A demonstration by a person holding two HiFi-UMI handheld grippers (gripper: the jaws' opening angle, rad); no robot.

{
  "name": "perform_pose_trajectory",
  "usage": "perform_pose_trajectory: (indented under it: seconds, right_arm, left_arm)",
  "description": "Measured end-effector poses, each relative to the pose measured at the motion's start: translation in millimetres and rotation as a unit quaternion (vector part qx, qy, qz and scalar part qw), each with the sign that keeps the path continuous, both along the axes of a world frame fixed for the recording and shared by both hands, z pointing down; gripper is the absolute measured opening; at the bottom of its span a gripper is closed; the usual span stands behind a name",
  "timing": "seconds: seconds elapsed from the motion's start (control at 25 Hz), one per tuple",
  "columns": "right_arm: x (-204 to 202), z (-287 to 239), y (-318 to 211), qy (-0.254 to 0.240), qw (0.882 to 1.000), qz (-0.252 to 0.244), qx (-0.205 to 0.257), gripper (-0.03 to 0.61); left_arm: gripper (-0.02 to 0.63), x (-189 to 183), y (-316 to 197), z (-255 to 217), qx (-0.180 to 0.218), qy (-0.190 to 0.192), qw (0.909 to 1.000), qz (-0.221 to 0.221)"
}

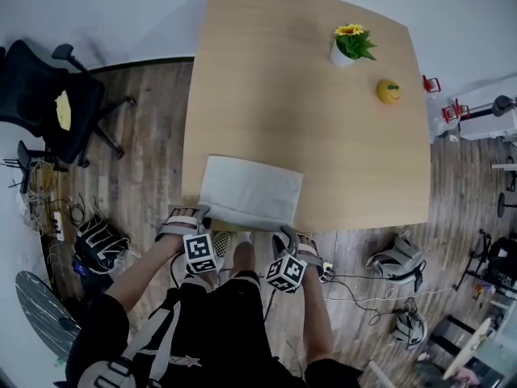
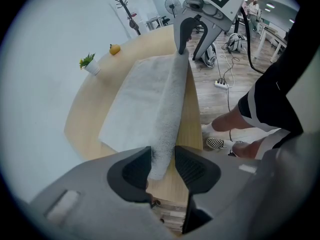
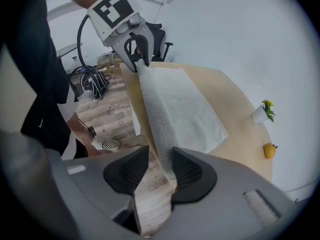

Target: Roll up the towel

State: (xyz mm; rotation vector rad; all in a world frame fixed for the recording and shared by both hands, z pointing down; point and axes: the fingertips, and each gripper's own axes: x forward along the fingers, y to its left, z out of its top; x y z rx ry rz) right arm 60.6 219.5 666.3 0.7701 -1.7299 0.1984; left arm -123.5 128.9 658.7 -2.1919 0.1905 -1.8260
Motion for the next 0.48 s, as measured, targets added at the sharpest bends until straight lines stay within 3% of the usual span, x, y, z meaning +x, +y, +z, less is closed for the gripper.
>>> perform_pose_trajectory:
  seconds: [0.48]
  right_arm:
    - [3.6,4.4,-10.2,0.012,1.000,-0.006,0.015,0.091]
  left_arm:
    - [0.111,0.9,-1.6,7.0,0.014,-0.009,0.9997,0.015]
